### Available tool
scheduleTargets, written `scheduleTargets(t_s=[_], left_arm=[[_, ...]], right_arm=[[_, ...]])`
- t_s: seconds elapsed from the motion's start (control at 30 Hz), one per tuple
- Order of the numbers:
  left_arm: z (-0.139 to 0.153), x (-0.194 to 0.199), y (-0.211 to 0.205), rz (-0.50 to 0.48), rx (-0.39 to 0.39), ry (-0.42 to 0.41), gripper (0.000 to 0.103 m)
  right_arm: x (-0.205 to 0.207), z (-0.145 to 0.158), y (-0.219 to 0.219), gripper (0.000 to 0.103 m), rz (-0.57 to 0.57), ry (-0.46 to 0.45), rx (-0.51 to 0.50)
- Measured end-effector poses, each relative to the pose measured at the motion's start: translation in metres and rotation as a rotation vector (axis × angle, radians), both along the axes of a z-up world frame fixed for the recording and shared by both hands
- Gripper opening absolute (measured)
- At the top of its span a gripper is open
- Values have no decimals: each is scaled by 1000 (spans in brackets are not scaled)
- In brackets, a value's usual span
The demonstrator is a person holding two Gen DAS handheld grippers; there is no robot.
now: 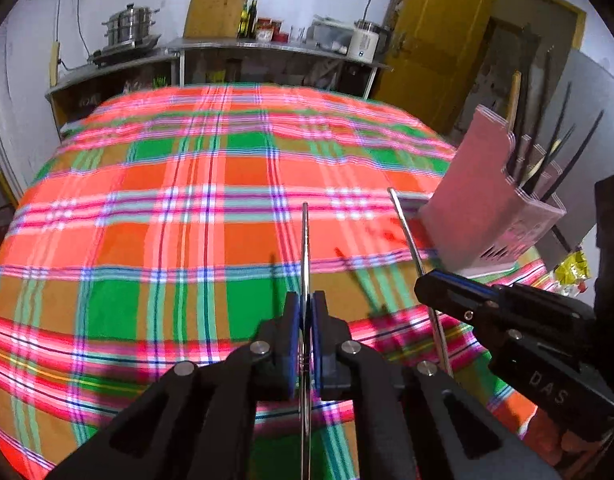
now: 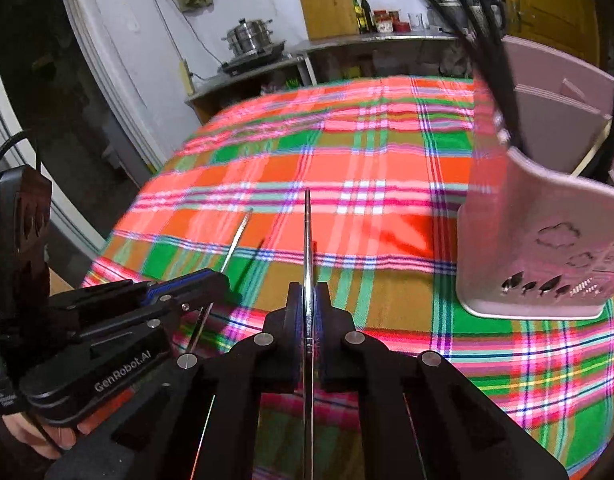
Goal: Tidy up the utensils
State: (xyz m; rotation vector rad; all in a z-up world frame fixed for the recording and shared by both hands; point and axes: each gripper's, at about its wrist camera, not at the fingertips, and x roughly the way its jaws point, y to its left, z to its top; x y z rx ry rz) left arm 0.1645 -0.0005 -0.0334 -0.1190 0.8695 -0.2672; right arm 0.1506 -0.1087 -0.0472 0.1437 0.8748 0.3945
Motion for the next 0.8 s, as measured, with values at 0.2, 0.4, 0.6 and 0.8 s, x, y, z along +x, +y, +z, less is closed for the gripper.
scheduleTargets(t_s=[0.2, 0.4, 0.6, 0.8], left_arm=[[29, -13, 1, -13, -26, -52, 6], [54, -27, -5, -36, -41, -94, 6], [73, -38, -13, -61, -61, -120, 6], [87, -45, -30, -97, -73, -134, 6]], right_arm=[[-11, 25, -8, 6, -4, -51, 41], [-28, 47, -16, 6, -14, -102, 65], [-45, 65, -29, 6, -35, -146, 83], [-61, 78, -53, 6, -72, -184, 96]])
